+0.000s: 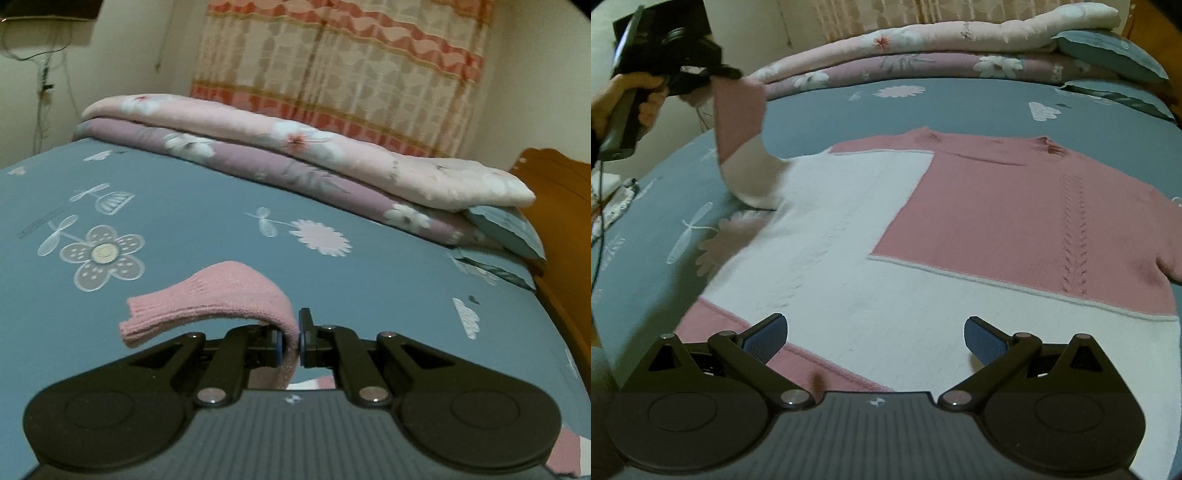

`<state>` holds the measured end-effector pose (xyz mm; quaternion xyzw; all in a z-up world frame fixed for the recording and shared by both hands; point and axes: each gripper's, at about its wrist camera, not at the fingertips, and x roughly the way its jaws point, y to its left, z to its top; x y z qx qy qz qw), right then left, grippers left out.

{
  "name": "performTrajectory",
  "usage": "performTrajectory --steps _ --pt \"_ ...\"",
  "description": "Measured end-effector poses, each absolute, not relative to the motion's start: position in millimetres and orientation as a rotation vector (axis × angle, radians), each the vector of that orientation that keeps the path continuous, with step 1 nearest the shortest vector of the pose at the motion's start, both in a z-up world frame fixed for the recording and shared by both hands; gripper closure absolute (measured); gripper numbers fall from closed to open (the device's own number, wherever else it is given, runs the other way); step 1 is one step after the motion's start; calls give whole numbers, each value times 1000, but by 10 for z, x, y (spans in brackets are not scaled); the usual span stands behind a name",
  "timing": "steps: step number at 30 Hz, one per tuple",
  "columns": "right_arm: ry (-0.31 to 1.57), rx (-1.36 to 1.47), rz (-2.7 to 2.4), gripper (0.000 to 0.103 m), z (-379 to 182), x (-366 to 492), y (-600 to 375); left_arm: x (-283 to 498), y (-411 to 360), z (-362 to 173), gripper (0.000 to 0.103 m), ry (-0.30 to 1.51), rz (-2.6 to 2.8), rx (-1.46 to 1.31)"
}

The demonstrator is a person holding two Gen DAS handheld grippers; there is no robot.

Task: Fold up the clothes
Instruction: 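Lift the gripped pink sleeve with the left gripper toward the sweater body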

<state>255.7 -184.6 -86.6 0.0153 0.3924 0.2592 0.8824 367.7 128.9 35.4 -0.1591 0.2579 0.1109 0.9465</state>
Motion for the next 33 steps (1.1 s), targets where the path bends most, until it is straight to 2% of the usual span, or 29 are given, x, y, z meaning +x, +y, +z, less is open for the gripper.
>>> performTrajectory --steps 25,33 --pt "772 69 522 0 -767 2543 -1975 4218 86 306 98 558 34 -298" --pt "810 51 510 0 -784 2564 -2042 4344 -191 283 98 568 8 -275"
